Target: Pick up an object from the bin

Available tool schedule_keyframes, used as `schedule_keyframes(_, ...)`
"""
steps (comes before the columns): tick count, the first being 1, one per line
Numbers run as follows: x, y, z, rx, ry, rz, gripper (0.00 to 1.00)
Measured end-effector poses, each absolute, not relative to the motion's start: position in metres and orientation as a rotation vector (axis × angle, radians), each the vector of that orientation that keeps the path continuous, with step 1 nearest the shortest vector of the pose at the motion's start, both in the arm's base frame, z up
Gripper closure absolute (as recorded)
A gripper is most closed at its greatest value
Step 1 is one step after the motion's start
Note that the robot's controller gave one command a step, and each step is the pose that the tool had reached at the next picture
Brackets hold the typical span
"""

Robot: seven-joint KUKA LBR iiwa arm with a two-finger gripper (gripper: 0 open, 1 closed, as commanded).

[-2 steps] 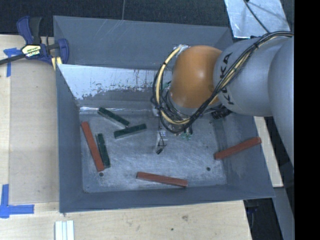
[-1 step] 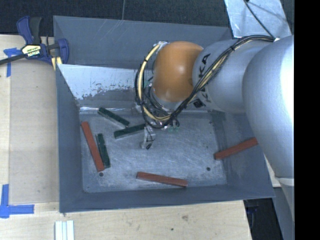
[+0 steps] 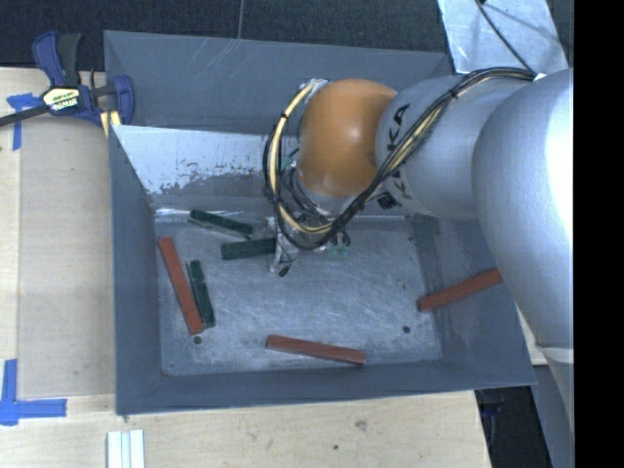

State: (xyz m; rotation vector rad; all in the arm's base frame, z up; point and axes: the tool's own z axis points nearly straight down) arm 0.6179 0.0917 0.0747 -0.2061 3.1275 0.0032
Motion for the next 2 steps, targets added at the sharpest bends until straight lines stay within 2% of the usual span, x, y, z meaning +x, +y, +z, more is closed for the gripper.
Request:
schedule_keyframes(1, 0.606, 0.115, 0.24, -0.607, 3.07, 0.001, 1.0)
schedule_keyframes(2, 0.616, 0.11, 0.25, -1.105, 2.933, -0.001, 1.0)
